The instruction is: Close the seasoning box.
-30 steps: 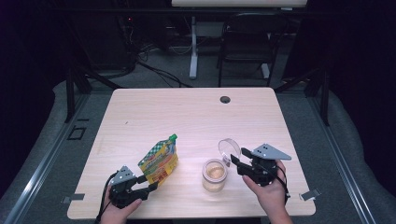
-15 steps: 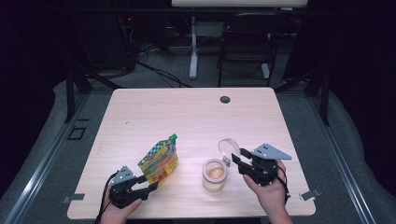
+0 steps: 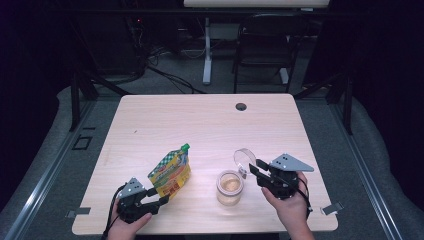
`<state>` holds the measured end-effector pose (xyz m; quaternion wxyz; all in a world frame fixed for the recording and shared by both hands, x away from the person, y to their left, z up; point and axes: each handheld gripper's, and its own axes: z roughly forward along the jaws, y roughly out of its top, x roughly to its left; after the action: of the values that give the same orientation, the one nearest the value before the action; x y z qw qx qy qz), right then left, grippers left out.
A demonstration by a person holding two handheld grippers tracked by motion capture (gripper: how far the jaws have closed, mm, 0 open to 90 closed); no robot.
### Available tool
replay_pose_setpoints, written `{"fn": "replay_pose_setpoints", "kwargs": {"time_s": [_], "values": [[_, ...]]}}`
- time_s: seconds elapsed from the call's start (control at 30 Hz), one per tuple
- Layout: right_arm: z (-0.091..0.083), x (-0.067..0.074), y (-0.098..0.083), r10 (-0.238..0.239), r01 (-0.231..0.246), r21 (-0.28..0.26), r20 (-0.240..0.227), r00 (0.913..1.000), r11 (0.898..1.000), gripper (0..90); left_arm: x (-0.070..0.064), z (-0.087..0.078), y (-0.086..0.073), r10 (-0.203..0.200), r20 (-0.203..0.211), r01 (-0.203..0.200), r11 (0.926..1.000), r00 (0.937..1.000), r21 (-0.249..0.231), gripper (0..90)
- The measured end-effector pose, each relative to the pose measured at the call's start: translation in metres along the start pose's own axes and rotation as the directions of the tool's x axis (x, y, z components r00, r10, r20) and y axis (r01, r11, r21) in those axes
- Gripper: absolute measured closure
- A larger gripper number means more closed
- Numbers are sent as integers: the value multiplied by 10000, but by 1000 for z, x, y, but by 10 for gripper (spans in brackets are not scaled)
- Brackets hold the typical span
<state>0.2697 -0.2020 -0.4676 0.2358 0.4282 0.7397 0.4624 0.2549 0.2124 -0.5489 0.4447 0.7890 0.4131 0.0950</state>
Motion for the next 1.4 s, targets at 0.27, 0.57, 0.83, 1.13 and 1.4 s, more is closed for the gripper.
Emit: {"fn": "replay_pose_setpoints", "kwargs": {"time_s": [0.27,0.57,0.83,1.13,1.4], "values": [[-1,4,2,-127,127,-68,-21,9999,9999,696,0,0,0,0,1,0,10000,10000,-4,481],[-2,10,2,-423,423,-115,-4,9991,9990,691,-1,0,0,18,7,-18,10000,10000,-3,481],[-2,16,2,-681,681,-70,73,9977,9977,687,-1,0,1,64,18,-64,10000,10000,-3,481],[-2,19,1,-755,755,-93,15,9971,9971,670,-1,1,1,88,55,-88,9999,9999,59,481],[0,23,0,-866,866,-29,-67,9962,9962,648,-2,2,1,108,63,-108,9999,9999,52,480]]}}
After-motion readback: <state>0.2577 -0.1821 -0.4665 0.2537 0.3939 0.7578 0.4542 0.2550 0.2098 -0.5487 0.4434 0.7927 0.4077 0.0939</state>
